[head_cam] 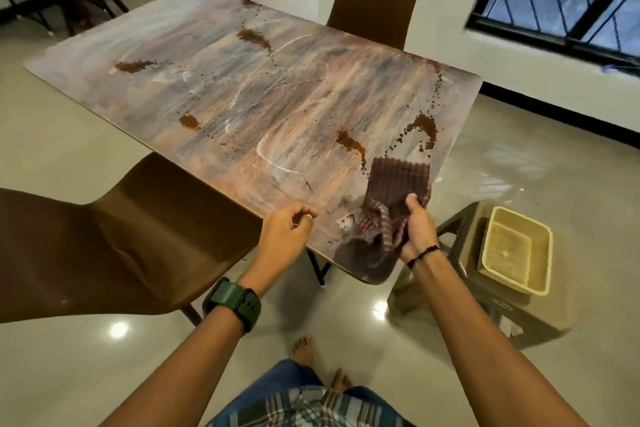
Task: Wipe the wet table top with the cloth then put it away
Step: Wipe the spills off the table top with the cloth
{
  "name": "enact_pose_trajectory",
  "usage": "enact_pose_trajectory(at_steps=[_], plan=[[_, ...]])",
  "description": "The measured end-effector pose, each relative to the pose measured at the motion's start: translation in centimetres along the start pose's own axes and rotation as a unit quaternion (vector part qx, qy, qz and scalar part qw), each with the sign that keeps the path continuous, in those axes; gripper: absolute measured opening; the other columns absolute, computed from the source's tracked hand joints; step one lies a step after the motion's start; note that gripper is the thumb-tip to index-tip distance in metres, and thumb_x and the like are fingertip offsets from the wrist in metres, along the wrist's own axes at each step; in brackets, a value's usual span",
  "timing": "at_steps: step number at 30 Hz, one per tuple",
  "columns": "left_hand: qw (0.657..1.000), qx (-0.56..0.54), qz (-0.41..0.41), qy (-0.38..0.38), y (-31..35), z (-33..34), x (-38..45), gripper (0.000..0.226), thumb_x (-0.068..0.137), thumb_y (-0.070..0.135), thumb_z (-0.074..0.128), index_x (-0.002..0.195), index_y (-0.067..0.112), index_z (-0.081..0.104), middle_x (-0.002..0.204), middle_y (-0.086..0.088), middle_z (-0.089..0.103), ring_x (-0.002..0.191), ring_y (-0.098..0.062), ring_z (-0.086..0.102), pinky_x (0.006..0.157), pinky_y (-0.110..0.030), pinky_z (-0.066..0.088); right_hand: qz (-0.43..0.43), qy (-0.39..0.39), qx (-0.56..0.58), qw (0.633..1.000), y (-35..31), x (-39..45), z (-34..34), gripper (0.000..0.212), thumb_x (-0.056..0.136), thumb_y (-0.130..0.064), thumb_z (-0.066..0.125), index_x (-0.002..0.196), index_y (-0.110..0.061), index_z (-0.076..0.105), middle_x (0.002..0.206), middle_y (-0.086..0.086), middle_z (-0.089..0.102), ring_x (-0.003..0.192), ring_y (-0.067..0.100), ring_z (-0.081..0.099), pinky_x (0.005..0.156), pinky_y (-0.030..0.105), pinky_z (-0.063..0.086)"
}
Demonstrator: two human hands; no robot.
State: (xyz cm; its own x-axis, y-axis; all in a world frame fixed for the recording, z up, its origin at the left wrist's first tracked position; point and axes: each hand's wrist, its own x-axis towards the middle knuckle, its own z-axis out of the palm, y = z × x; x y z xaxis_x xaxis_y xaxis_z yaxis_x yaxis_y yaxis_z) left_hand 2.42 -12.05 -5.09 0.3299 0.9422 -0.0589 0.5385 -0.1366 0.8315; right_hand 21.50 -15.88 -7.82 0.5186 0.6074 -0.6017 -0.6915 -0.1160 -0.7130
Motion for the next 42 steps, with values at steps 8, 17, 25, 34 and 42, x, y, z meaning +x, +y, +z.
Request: enact_pose_trajectory(at_steps=[8,17,25,34,42], plan=[[0.999,-0.041,-0.006,-0.035,0.9,2.8,2.9,0.018,0.092,0.006,0.048,0.098,0.008,0.064,0.091,0.002,0.060,0.062,-0.005,0.049,0.050,-0.007,0.037,-0.215,0.020,-0.279,0.936,-2.2,-0.6,-2.3,0.038,0.101,-0.023,0.041,0.136,-0.010,0.045,0.125,0.011,0.057,0.113,0.026,0.054,0.091,0.032,0.045],[1.000,-0.006,-0.026,-0.009,-2.4,3.0,4.5,0.021,0.092,0.007,0.047,0.108,0.010,0.061,0.112,-0.002,0.060,0.101,-0.014,0.053,0.080,-0.024,0.044,-0.274,-0.188,-0.823,0.461,6.0,2.3,-2.3,0.075,0.082,-0.047,0.009,0.147,-0.014,0.030,0.154,0.010,0.026,0.144,0.028,0.016,0.116,0.038,0.001],[0.999,0.044,0.015,-0.027,-5.7,4.8,2.3,0.035,0.089,0.000,0.048,0.123,0.007,0.053,0.129,-0.008,0.053,0.122,-0.019,0.046,0.101,-0.020,0.030,-0.393,-0.337,-0.809,0.278,6.4,3.5,-6.2,0.059,0.096,-0.059,0.013,0.149,-0.034,0.017,0.154,0.008,0.025,0.140,0.034,0.022,0.110,0.054,0.016],[0.989,0.001,-0.082,0.124,-4.8,6.4,0.7,0.041,0.091,0.018,0.037,0.128,0.007,0.048,0.131,-0.006,0.050,0.119,-0.010,0.042,0.102,-0.010,0.024,-0.356,-0.291,-0.821,0.338,5.0,11.5,4.8,0.050,0.094,-0.056,0.005,0.140,-0.050,-0.013,0.158,-0.008,-0.014,0.144,0.030,-0.017,0.110,0.060,-0.011],[0.969,-0.023,-0.163,0.182,-3.0,12.0,-0.5,0.045,0.095,0.002,0.040,0.139,0.009,0.035,0.146,-0.007,0.035,0.136,-0.018,0.029,0.111,-0.021,0.018,-0.404,-0.371,-0.793,0.263,3.6,9.3,-1.5,0.057,0.093,-0.052,0.015,0.148,-0.039,0.016,0.158,-0.001,0.015,0.143,0.037,0.012,0.109,0.061,-0.003]])
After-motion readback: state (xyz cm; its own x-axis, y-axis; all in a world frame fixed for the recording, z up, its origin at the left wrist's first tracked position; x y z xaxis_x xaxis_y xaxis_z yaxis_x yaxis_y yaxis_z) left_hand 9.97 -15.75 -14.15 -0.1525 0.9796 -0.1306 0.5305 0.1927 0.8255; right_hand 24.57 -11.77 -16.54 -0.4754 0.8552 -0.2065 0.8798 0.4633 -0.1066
